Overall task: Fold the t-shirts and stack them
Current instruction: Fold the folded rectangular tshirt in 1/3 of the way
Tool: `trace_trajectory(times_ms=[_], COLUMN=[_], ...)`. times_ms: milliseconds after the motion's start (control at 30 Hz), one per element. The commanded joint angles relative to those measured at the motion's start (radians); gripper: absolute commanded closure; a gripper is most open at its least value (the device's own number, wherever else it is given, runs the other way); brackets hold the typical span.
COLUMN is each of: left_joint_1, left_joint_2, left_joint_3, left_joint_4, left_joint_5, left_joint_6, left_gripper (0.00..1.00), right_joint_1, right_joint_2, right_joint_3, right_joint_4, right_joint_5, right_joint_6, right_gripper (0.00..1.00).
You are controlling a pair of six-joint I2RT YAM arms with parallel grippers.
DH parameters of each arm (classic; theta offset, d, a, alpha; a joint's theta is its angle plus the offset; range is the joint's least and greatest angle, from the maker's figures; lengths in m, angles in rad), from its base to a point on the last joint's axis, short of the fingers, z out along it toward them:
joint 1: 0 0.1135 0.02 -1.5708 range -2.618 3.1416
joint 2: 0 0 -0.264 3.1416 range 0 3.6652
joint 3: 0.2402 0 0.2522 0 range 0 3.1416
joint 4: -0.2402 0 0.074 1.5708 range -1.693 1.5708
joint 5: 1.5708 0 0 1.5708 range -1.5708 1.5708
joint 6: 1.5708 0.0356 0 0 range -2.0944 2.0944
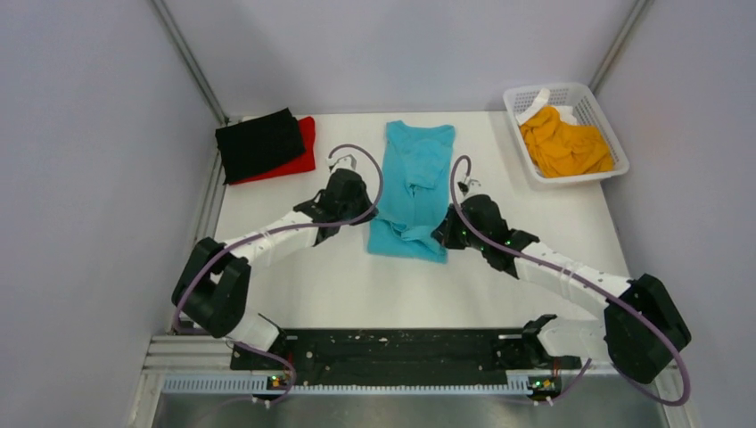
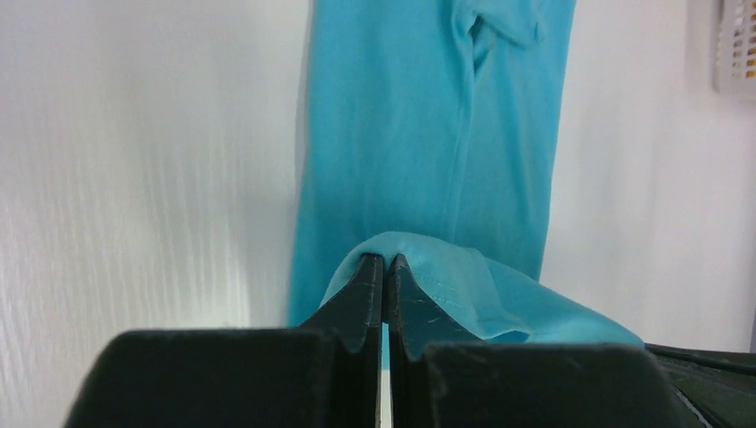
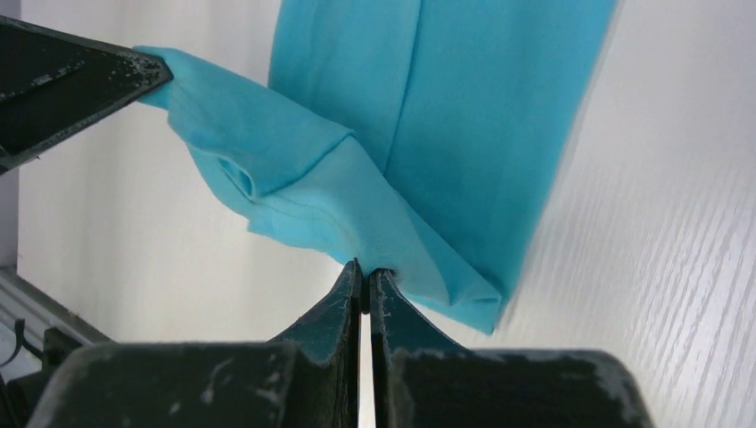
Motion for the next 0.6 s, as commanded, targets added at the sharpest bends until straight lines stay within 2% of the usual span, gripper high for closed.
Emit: trace_trajectory(times_ms=[0,233,567], left_joint_1=[0.034,0.079,0.121], left_joint_2=[0.092,0.248,0.349], left_joint_3=[0.132,0.277,0.362], left_joint_4=[0.04,-0.022,-0.031], left_joint_5=[0.032,0.13,0.19], left_joint_6=[0.084,0.112,0.15], left_gripper=[1.0,1.0,1.0], right_joint_1=[-0.066,-0.158,-0.25], right_joint_2=[0.066,0.136,0.258], right_joint_3=[0.098,0.152,0.202], right_joint_4=[0.133,0.149,0.204], right_joint_5=[-0.027,-0.028,-0.119], right_joint_6=[-0.047,-0.073,-0.093], right_gripper=[1.0,1.0,1.0])
